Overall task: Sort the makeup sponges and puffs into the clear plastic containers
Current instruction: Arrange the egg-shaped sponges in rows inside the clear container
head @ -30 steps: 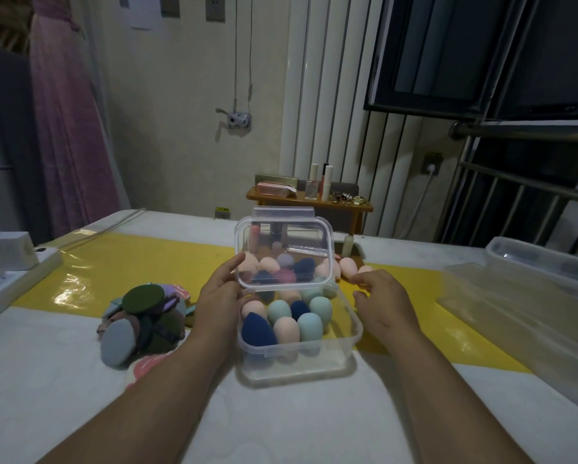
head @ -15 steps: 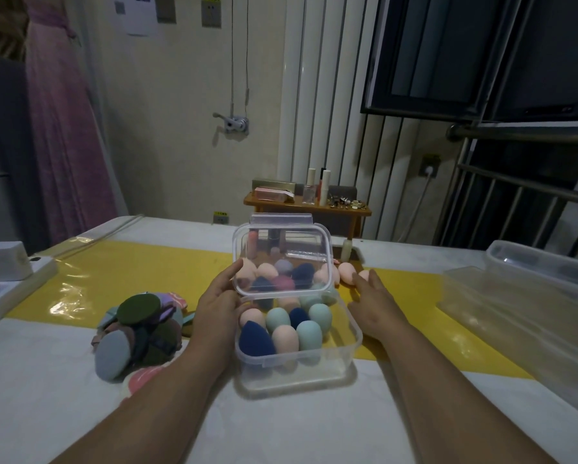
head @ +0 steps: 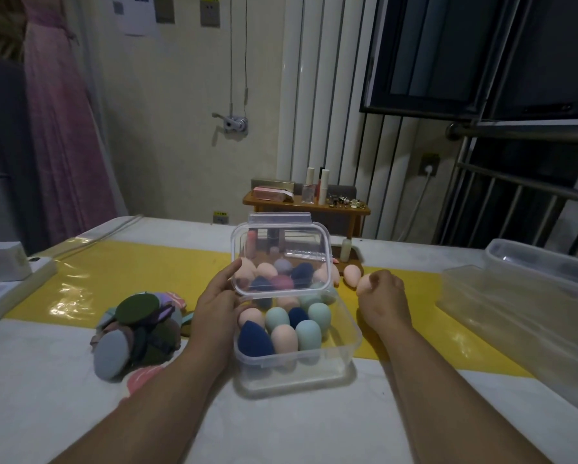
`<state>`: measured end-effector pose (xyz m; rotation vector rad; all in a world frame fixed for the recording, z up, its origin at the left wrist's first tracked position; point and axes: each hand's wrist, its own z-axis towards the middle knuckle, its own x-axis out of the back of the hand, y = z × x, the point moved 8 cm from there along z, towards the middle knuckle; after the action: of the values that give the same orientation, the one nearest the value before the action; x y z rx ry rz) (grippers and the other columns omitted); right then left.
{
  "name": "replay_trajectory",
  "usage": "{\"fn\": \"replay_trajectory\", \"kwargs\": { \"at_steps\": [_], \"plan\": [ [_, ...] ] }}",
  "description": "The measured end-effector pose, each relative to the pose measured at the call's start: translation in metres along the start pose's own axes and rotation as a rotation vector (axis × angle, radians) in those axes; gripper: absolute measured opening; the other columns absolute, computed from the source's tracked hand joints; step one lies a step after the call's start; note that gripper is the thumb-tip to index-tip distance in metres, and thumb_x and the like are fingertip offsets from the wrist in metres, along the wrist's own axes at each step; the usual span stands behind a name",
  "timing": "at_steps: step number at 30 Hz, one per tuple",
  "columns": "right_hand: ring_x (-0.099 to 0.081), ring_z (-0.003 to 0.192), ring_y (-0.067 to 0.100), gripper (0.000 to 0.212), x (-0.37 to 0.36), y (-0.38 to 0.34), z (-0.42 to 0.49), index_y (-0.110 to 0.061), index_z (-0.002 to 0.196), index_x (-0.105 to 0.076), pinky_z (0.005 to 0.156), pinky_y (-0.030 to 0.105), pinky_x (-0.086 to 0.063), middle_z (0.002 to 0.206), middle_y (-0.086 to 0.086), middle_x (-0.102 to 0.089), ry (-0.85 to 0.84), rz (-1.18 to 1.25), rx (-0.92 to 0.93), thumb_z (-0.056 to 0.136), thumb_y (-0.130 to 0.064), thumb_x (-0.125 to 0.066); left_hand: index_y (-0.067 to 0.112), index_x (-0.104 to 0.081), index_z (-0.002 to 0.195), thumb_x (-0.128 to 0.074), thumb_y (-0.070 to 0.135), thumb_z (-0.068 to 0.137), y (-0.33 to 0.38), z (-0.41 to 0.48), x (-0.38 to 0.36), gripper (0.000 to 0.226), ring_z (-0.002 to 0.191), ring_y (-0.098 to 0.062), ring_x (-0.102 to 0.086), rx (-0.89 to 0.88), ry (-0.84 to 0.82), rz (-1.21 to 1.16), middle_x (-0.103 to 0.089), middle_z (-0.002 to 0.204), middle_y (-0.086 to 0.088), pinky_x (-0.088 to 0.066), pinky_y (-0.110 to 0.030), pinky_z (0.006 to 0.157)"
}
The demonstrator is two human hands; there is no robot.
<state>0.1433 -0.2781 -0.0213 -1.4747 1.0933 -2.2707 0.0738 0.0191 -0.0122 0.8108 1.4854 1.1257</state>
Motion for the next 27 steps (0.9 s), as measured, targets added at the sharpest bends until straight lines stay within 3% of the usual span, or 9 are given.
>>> {"fn": "replay_trajectory", "kwargs": {
  "at_steps": [2,5,9,14,19,23,27],
  "plan": [
    [-0.052,0.096,0.027,0.021,0.002,-0.002,0.000,-0.013,0.117,-0.053,0.076,0.032,-0.041,0.124,0.012,-0.056,0.011,0.028,0.022,0.097,-0.017,-0.055,0.034,-0.065,0.115,-0.033,-0.005,0.094,0.001,-0.002,-0.001,0.054,0.101,-0.019,-0.065,-0.002,-0.003,-0.002,-0.064,0.114,0.006,-0.055,-0.031,0.074],
    [-0.047,0.086,0.023,0.008,0.007,-0.002,-0.005,-0.015,0.101,-0.051,0.071,0.029,-0.037,0.113,0.009,-0.053,0.053,0.035,0.029,0.097,-0.020,-0.057,0.033,-0.063,0.118,-0.034,-0.005,0.095,0.003,-0.004,-0.001,0.053,0.099,-0.017,-0.064,-0.004,-0.002,0.001,-0.064,0.111,0.008,-0.055,-0.028,0.070],
    [-0.051,0.087,0.025,0.014,0.020,0.001,-0.012,-0.015,0.101,-0.049,0.057,0.029,-0.033,0.104,0.005,-0.053,0.128,0.187,0.017,0.094,-0.020,-0.060,0.035,-0.063,0.115,-0.035,-0.002,0.096,0.005,-0.006,-0.002,0.051,0.098,-0.015,-0.064,-0.003,-0.009,0.013,-0.064,0.109,0.010,-0.055,-0.027,0.070],
    [-0.054,0.097,0.019,0.037,0.044,-0.019,-0.025,-0.018,0.123,-0.056,0.077,0.030,-0.041,0.108,-0.004,-0.056,0.153,0.406,0.082,0.088,-0.019,-0.067,0.036,-0.063,0.114,-0.035,-0.001,0.097,0.007,-0.007,-0.003,0.049,0.094,-0.012,-0.065,-0.010,-0.010,0.025,-0.064,0.104,0.013,-0.055,-0.023,0.064],
    [-0.058,0.081,0.007,0.018,0.048,-0.051,-0.053,-0.020,0.099,-0.071,0.062,0.021,-0.041,0.092,-0.006,-0.068,-0.060,0.413,0.268,0.081,-0.018,-0.072,0.035,-0.063,0.120,-0.035,0.000,0.097,0.004,-0.006,-0.001,0.050,0.098,-0.016,-0.065,-0.005,-0.004,0.028,-0.065,0.104,0.013,-0.056,-0.029,0.070],
    [-0.057,0.093,0.010,0.011,0.038,-0.065,-0.073,-0.030,0.083,-0.070,0.071,0.027,-0.044,0.095,-0.010,-0.068,-0.290,0.230,0.341,0.076,-0.024,-0.076,0.036,-0.061,0.120,-0.036,0.001,0.098,0.006,-0.008,-0.002,0.048,0.097,-0.014,-0.065,-0.011,-0.011,0.040,-0.064,0.104,0.014,-0.056,-0.026,0.066],
    [-0.053,0.099,0.012,0.010,0.041,-0.074,-0.083,-0.031,0.076,-0.068,0.077,0.031,-0.043,0.100,-0.008,-0.067,-0.339,0.034,0.373,0.075,-0.023,-0.075,0.036,-0.062,0.120,-0.037,0.000,0.096,0.006,-0.007,-0.001,0.050,0.096,-0.014,-0.066,-0.018,-0.006,0.043,-0.065,0.107,0.012,-0.056,-0.020,0.059]
  ]
}}
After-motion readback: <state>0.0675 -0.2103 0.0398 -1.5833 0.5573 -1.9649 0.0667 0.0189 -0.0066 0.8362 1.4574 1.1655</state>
